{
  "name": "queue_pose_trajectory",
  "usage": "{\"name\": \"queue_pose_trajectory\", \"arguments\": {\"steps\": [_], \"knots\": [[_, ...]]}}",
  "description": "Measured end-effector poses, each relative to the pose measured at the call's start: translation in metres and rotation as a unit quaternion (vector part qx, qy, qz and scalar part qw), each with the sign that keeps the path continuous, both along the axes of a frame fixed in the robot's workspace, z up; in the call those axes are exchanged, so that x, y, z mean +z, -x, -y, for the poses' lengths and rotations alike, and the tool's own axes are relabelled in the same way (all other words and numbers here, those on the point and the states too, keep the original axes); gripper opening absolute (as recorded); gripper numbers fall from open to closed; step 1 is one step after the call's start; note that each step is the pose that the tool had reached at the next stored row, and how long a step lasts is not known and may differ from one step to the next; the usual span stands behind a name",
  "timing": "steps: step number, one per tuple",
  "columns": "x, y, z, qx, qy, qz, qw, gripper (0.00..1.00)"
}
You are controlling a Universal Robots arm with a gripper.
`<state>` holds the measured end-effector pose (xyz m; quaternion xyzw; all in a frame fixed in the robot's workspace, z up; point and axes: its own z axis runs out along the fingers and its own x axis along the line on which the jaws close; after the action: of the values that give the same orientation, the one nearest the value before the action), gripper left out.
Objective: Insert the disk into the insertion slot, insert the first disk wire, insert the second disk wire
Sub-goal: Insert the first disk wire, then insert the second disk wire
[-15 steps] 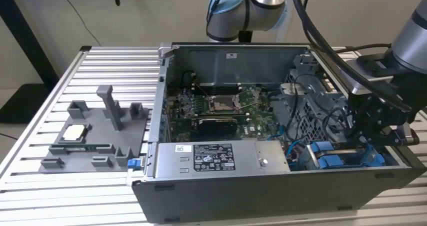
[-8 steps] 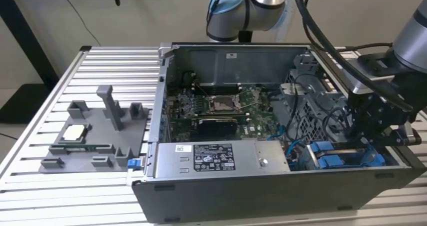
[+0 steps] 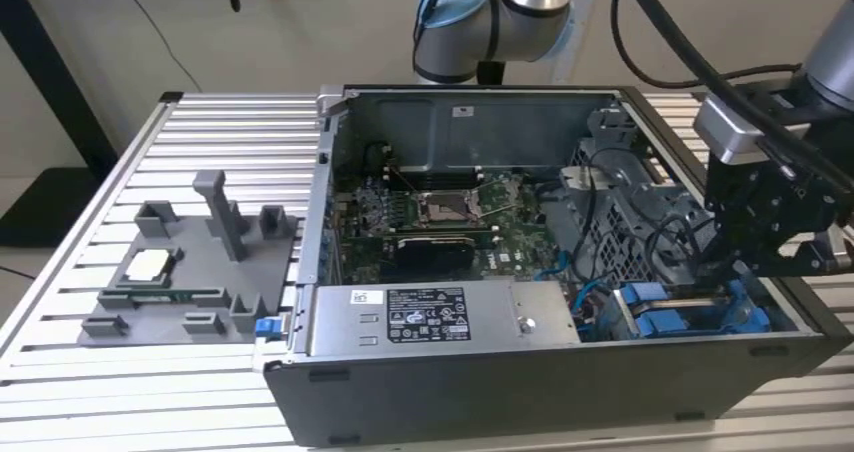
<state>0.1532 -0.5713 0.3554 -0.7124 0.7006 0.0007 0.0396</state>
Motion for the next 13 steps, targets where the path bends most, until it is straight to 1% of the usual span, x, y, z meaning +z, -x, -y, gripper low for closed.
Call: {"name": "queue_pose_trajectory", "arguments": {"steps": [3, 8, 10, 12, 13], "knots": [[0.0069, 0.000, -0.0004, 0.000, -0.0004, 0.0000, 1.0000, 0.27], [0.0155, 0.000, -0.0013, 0.000, -0.0030, 0.0001, 1.0000, 0.27], [0.0174, 0.000, -0.0022, 0.000, -0.0047, 0.0005, 1.0000, 0.27], [0.0177, -0.001, -0.0037, 0.000, -0.0050, 0.0004, 1.0000, 0.27], [0.0181, -0.002, -0.0046, 0.000, -0.0050, -0.0011, 1.0000, 0.27]]}}
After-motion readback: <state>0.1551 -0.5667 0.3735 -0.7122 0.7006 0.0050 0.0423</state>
